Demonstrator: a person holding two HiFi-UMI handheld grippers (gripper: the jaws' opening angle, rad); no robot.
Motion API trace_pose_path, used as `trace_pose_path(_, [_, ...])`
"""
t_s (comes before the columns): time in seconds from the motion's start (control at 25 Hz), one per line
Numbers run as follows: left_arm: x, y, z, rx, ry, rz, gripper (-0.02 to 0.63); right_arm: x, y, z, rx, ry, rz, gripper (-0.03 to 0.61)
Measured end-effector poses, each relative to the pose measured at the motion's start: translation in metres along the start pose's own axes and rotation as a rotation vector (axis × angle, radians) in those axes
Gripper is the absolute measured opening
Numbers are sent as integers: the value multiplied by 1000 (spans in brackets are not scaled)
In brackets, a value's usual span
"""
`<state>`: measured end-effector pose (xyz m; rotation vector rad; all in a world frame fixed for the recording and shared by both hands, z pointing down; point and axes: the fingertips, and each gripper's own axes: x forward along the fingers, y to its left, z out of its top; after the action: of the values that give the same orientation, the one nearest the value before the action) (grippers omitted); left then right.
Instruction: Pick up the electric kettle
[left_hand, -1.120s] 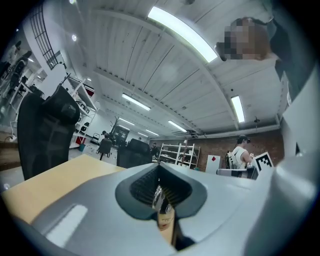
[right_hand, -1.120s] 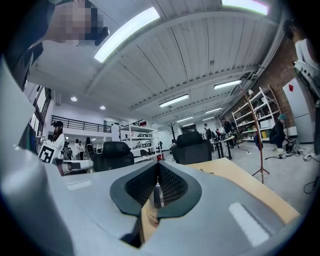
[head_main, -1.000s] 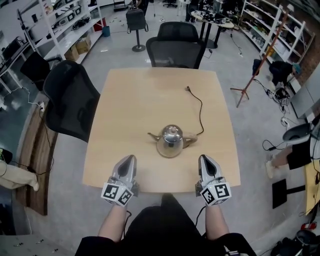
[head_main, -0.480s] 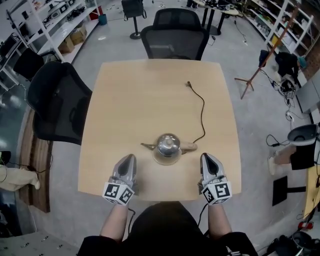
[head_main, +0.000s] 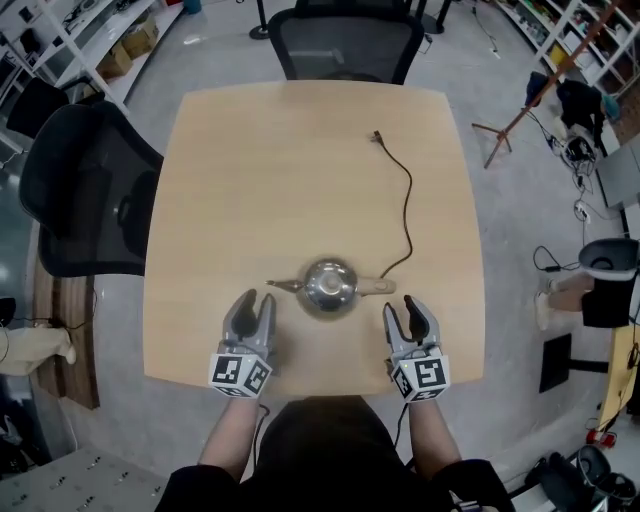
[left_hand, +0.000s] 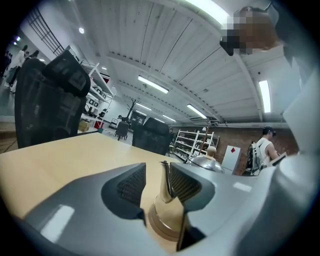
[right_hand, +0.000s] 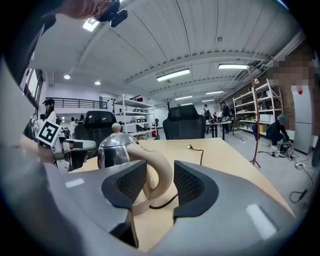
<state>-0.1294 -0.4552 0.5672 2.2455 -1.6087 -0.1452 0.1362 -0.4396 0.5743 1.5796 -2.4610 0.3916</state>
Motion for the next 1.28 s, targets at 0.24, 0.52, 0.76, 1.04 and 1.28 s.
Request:
trace_pose_path(0.24, [11, -3, -14, -17, 37, 13, 160, 16, -3, -14, -36, 46, -36, 183])
trace_pose_path(0.52, [22, -11, -13, -28, 24, 4, 164, 32, 4, -14, -124, 54, -75, 196])
trace_pose_path(0.76, [31, -17, -17, -43, 28, -13, 164, 40, 3, -14, -119, 40, -78, 195])
trace_pose_path(1.04, [35, -17, -22, -71, 35, -10, 164, 45, 2, -14, -131, 43, -86, 194])
trace_pose_path(1.28, [41, -16, -22, -101, 27, -5, 155, 51, 2, -11, -133, 19, -91, 189])
